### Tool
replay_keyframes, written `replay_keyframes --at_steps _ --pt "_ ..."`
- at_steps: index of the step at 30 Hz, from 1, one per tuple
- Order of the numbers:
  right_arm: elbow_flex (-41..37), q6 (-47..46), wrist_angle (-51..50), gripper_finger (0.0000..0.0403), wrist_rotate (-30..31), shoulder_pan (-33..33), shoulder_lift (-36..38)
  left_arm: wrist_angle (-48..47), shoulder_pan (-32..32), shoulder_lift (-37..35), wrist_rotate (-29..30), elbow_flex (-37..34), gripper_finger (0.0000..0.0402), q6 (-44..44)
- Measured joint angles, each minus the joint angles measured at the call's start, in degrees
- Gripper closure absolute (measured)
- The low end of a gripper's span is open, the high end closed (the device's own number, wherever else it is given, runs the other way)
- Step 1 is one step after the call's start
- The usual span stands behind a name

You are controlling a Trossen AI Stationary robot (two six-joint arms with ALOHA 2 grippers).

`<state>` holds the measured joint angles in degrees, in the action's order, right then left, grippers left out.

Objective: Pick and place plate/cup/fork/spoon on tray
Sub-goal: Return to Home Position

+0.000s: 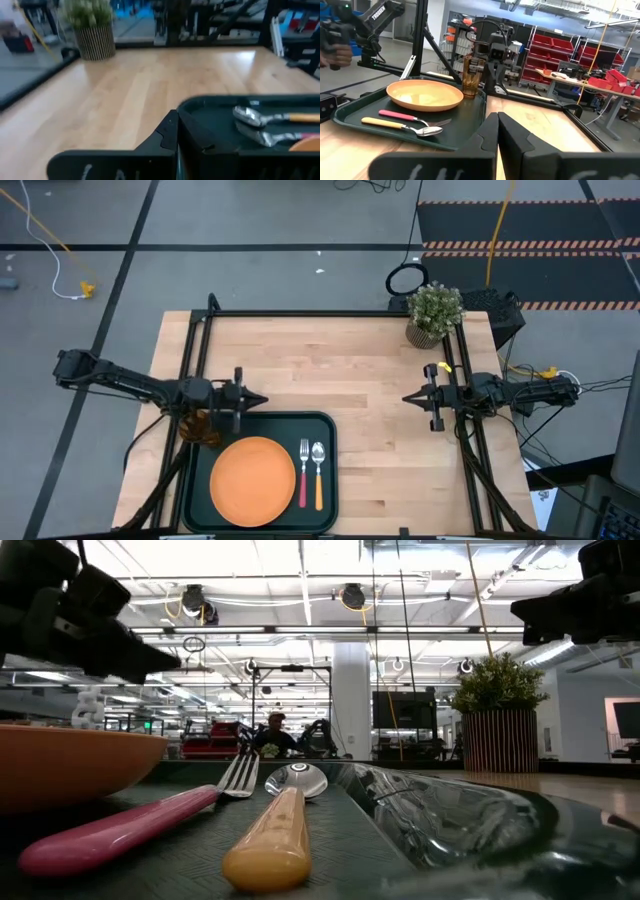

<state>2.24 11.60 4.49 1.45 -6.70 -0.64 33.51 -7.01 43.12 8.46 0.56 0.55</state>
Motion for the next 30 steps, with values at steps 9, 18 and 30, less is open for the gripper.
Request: replay_keyframes --at_steps 9,18,30 --pt "0.0 0.0 0.0 0.0403 0.0 0.0 0.0 -3.0 3.8 -11.5 -2.4 0.0 0.0394 6.6" --pt "0.0 0.0 0.0 0.0403 0.0 0.0 0.0 -6.5 11.8 -21.3 -13.1 0.0 0.0397 6.2" --pt "0.0 0.0 0.0 0.0403 0.0 0.0 0.0 -26.9 13.1 -30.3 -13.7 0.0 0.0399 2.3"
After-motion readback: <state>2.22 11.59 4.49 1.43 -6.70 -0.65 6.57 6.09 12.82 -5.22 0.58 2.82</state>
